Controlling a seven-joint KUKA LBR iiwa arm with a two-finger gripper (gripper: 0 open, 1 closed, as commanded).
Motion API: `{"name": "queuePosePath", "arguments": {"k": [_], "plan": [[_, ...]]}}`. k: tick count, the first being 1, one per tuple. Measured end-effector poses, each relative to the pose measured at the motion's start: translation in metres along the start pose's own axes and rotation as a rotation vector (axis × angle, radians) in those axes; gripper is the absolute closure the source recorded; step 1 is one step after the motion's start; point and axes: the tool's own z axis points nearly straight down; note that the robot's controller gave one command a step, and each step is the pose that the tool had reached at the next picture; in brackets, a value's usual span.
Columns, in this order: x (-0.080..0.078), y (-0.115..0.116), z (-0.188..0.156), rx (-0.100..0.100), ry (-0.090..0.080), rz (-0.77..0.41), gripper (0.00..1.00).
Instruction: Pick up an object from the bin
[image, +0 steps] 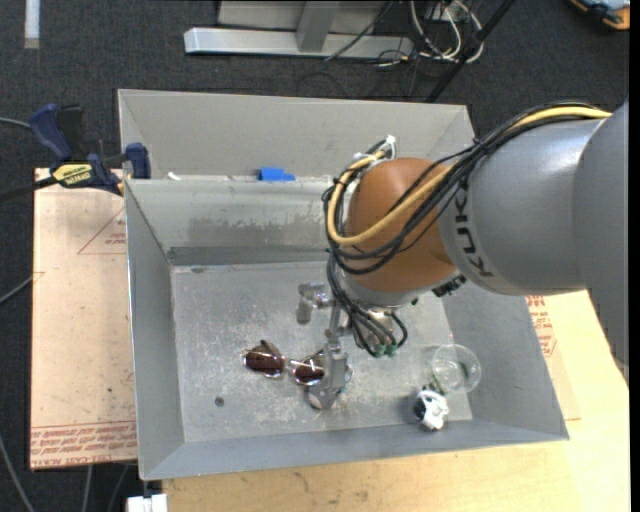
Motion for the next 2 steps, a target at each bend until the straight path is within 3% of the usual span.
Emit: {"name": "queuePosePath", "arguments": {"k": [1, 2], "plan": [[0.009, 0.020, 0.031, -0.005, 0.007, -0.120, 0.00], [0.007, 0.061, 0.028, -0.001, 0.007, -0.142, 0.00]]}}
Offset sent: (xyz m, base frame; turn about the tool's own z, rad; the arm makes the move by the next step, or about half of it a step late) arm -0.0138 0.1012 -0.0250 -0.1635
